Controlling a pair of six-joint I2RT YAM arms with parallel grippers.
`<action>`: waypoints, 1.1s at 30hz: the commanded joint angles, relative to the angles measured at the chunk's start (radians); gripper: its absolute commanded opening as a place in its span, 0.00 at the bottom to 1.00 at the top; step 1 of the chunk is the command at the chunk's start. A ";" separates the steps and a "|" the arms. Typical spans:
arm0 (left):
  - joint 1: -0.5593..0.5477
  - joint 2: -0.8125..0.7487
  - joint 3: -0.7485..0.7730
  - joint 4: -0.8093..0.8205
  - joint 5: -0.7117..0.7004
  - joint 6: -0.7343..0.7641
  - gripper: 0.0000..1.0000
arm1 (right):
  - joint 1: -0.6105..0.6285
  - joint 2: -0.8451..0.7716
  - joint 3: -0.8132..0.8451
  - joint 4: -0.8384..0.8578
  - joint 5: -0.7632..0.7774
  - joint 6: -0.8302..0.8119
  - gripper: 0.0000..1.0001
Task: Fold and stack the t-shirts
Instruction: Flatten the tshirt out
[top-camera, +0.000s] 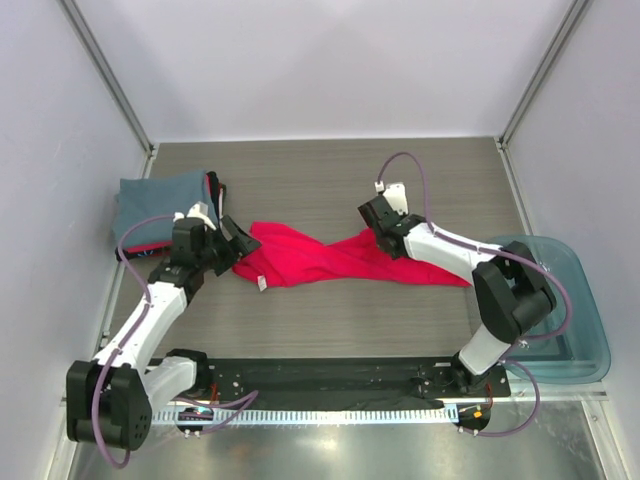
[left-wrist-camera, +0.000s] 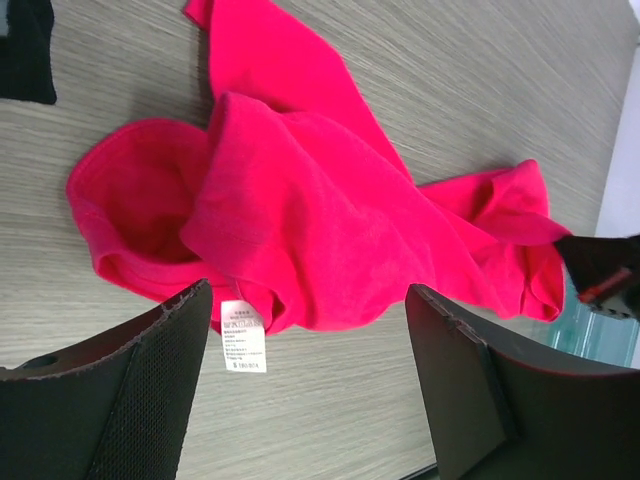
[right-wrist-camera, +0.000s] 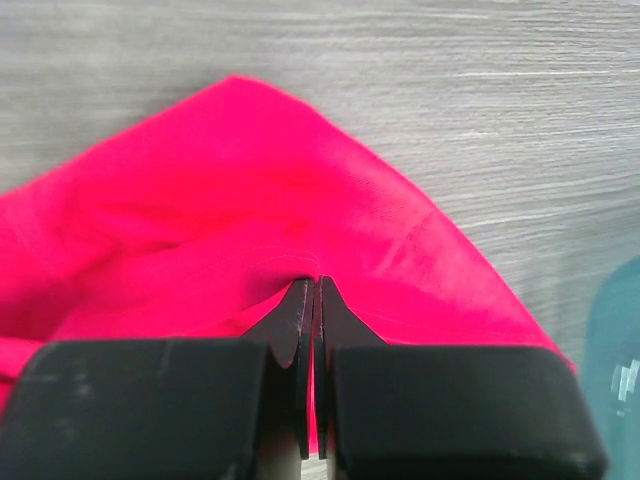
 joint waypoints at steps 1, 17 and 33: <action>-0.002 0.047 0.000 0.078 -0.034 0.013 0.79 | -0.053 -0.106 -0.006 0.068 -0.105 0.035 0.01; -0.001 0.297 0.154 0.156 -0.085 0.038 0.00 | -0.261 -0.235 -0.040 0.143 -0.421 0.085 0.01; 0.007 0.029 0.606 -0.237 -0.173 0.082 0.00 | -0.704 -0.479 0.224 0.023 -0.533 0.268 0.01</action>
